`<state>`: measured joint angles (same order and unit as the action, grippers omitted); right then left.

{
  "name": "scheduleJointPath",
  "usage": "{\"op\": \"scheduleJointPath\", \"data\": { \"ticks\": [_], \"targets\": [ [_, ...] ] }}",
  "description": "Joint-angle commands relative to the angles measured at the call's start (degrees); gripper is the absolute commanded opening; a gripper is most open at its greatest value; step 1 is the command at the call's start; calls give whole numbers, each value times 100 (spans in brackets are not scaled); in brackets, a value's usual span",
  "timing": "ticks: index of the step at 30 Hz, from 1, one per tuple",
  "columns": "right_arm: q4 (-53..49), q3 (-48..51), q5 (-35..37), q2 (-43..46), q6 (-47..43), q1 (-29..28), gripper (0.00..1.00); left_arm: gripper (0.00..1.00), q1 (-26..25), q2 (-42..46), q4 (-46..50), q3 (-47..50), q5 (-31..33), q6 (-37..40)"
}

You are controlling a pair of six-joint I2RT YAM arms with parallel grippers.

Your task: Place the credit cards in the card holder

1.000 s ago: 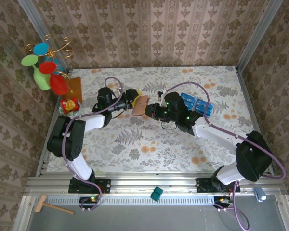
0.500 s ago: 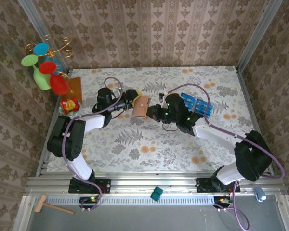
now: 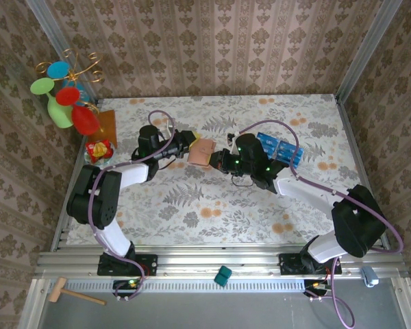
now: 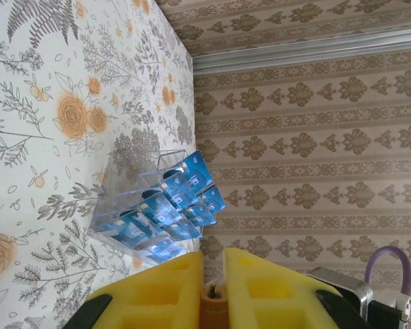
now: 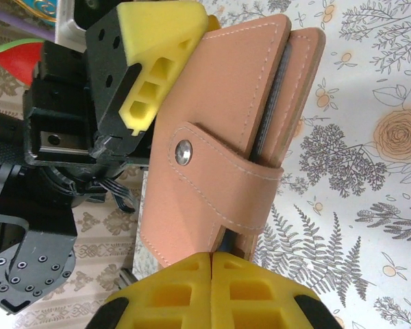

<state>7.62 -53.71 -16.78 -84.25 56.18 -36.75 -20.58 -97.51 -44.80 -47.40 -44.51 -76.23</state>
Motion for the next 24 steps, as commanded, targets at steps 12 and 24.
{"op": "scheduleJointPath", "data": {
  "ticks": [12,24],
  "targets": [
    [-2171,-574,972,386,-966,256,76,1,-137,1120,3255,-381,612,2892],
    [-2731,-1682,1497,-604,-1274,-368,84,0,-455,1288,4265,-683,1391,3558]
  ]
}}
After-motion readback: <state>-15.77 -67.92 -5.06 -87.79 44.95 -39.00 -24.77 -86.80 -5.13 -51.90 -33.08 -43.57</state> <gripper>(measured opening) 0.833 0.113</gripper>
